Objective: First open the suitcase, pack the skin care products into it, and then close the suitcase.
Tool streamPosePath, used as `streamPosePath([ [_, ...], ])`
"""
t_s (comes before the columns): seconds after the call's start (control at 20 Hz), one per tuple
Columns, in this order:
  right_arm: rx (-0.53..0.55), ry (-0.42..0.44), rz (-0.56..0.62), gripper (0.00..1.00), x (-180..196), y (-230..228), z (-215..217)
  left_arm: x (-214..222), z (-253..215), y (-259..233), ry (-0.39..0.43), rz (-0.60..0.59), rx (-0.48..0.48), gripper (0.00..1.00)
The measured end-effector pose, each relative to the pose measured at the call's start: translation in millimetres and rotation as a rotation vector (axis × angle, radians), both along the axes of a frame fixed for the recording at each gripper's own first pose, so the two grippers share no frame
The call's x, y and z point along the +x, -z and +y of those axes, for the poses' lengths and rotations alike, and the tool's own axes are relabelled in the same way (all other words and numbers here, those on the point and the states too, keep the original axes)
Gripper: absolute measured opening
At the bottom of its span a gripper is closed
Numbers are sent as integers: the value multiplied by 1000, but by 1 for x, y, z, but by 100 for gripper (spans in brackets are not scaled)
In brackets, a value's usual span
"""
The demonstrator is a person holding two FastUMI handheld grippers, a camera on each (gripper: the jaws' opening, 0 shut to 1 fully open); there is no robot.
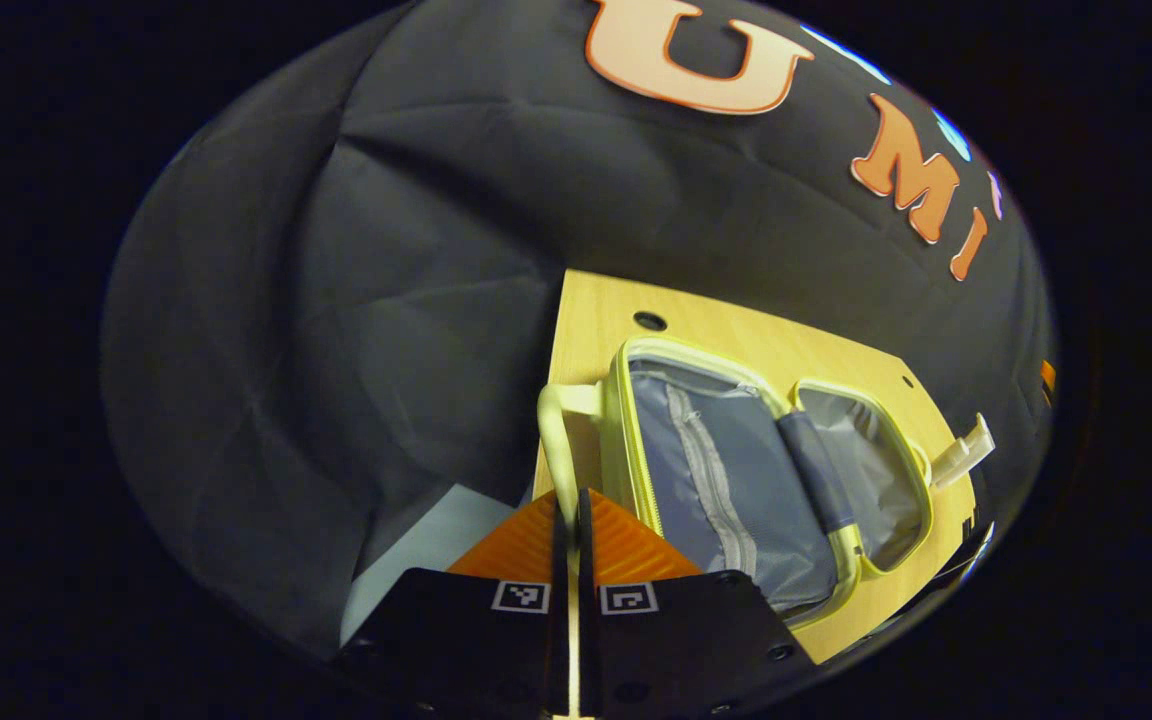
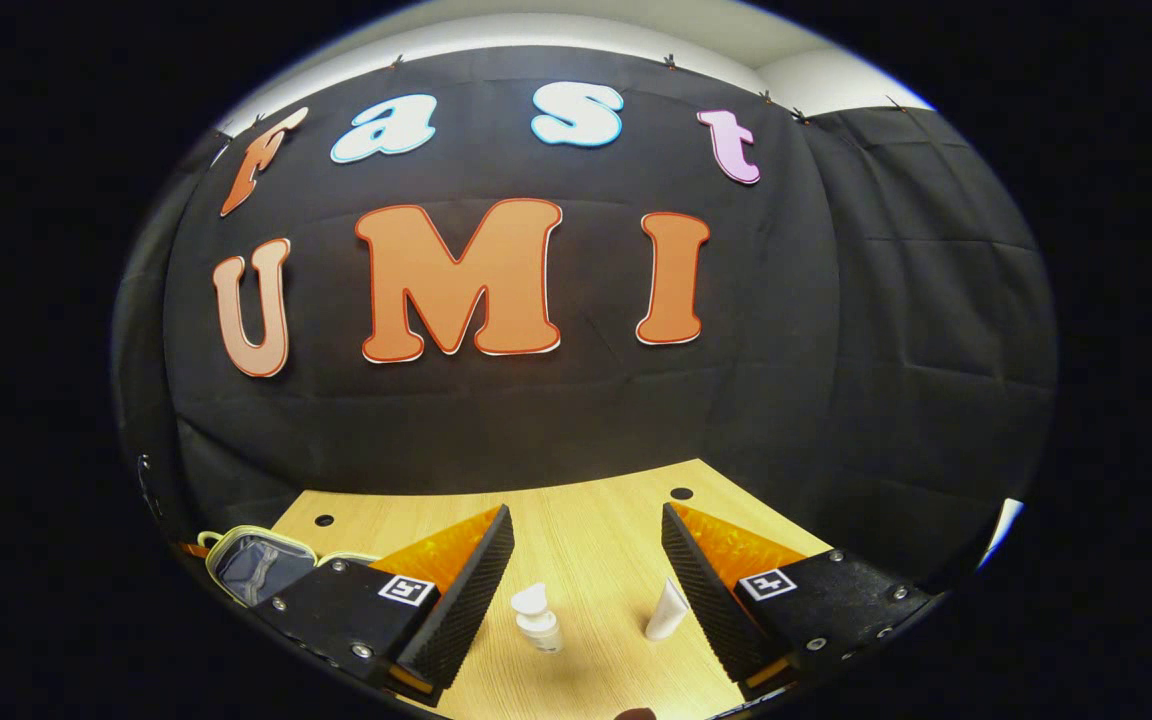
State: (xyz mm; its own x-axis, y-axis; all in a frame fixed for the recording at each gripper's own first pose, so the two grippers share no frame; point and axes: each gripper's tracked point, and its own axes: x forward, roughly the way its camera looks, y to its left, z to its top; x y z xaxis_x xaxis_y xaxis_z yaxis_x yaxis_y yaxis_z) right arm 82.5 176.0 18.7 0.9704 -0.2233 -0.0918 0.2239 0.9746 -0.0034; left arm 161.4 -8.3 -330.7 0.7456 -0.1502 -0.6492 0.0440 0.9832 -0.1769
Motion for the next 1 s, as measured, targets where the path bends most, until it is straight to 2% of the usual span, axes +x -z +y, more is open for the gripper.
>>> streamPosePath([
  [0.2, -9, -2, 10, 95, 1, 3, 1, -3, 2, 12, -45, 38, -34, 4],
  [0.3, -10, -4, 19, 95, 2, 7, 1, -5, 7, 17, -58, 44, -20, 11],
  [0.35, -9, -6, 22, 95, 3, 9, 0, -6, 6, 18, -53, 50, -20, 19],
  [0.4, -7, -9, 25, 95, 3, 11, 0, -6, 9, 20, -57, 52, -6, 18],
  [0.45, -7, -15, 28, 95, 3, 13, -1, -6, 14, 17, -64, 46, 8, 32],
  [0.5, -8, -19, 32, 95, 4, 14, -2, -3, 17, 12, -80, 27, 26, 36],
  [0.65, -19, -34, 37, 95, 5, 18, -5, 0, 33, -12, -154, -32, 122, 100],
  [0.8, -26, -55, 27, 95, 10, 17, -15, 0, 28, -84, -204, -176, 245, 96],
  [1.0, -26, -110, -5, 95, 23, 10, -34, -9, -35, -190, -244, -368, 353, 99],
])
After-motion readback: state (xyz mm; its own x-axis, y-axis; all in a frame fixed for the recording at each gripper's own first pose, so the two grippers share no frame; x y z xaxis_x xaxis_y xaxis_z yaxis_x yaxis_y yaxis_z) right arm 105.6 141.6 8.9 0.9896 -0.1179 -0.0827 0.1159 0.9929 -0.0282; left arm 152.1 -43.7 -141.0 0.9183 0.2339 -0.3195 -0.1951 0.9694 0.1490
